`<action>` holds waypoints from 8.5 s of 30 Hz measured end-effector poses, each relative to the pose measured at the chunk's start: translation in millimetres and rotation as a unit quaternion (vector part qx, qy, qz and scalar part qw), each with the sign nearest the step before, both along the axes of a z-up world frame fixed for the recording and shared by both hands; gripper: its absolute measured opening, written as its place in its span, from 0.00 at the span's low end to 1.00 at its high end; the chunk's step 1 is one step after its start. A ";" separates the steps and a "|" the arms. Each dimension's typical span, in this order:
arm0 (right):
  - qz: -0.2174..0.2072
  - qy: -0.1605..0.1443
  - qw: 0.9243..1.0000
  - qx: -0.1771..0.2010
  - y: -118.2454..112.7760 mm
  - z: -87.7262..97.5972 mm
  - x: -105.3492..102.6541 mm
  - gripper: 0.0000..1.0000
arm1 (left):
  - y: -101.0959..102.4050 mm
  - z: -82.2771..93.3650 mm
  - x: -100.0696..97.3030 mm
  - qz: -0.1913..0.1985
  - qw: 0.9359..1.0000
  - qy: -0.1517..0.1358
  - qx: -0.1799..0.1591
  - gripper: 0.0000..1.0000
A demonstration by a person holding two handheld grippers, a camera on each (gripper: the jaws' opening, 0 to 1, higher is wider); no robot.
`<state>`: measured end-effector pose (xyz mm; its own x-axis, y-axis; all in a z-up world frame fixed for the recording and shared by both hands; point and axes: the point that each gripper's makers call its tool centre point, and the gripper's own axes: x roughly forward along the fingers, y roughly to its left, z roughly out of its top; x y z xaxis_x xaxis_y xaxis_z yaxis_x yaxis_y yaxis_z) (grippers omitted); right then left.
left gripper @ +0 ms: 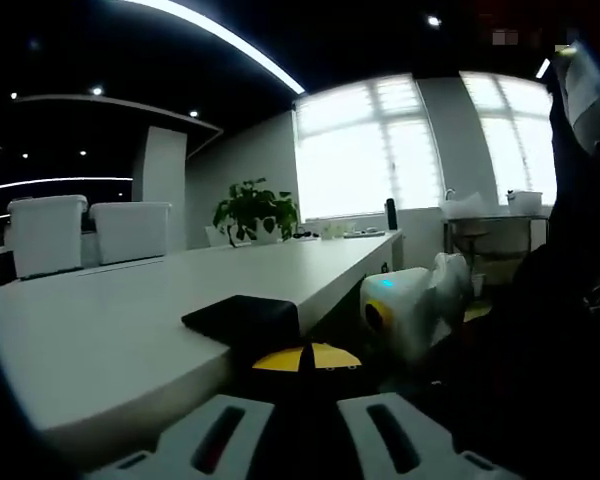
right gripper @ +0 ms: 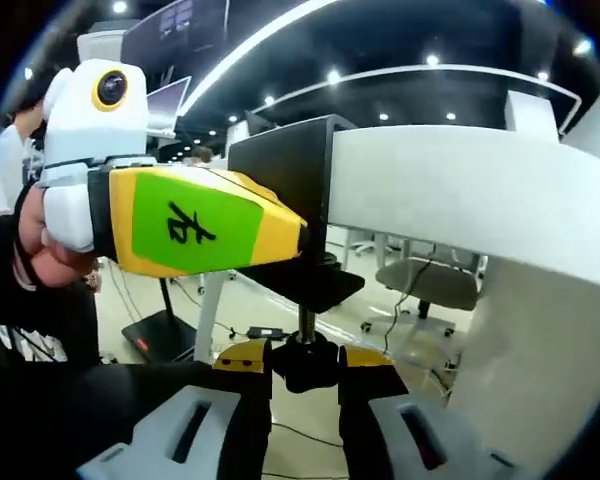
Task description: Clamp the fixed fixture on the desktop, loosen the retaining clip, secure it to the edge of the desk, and tighten the retaining clip.
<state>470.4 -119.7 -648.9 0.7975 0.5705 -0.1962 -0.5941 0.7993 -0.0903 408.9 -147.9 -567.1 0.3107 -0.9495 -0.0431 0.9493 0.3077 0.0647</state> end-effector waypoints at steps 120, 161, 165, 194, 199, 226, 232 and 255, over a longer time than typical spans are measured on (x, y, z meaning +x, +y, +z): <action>0.113 -0.040 0.992 -0.036 -5.3 5.5 -4.6 0.21 | 6.6 -0.6 5.7 0.026 0.999 0.011 0.024 0.02; -0.155 -0.004 0.988 0.021 -6.5 1.2 5.9 0.23 | 10.8 -0.4 5.6 0.024 1.000 0.011 -0.001 0.02; -0.065 -0.007 0.998 0.017 -6.6 0.7 7.7 0.23 | 11.3 -0.6 8.3 0.019 1.000 0.015 -0.005 0.02; -0.155 -0.057 0.986 0.006 -2.4 9.7 -9.4 0.58 | 10.9 -0.2 4.9 0.014 1.000 0.015 -0.009 0.02; -0.247 -0.046 0.967 0.040 -2.5 11.3 2.6 0.58 | 18.1 1.8 9.4 0.013 1.000 0.016 -0.017 0.02; -0.074 -0.019 0.997 0.005 -1.8 -0.3 0.4 0.23 | 16.4 2.5 8.1 0.013 1.000 0.010 -0.011 0.02; 0.026 -0.016 1.000 -0.002 2.0 0.3 -1.8 0.23 | 15.5 3.2 9.0 0.017 1.000 0.012 -0.010 0.02; -0.177 -0.043 0.983 0.004 -10.2 8.2 0.0 0.59 | 16.2 4.2 5.9 0.008 1.000 0.014 -0.022 0.02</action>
<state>470.4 -129.9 -640.8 0.9601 0.2546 -0.1160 -0.2680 0.9558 -0.1207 414.8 -131.7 -562.9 0.3255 -0.9455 -0.0101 0.9453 0.3252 0.0245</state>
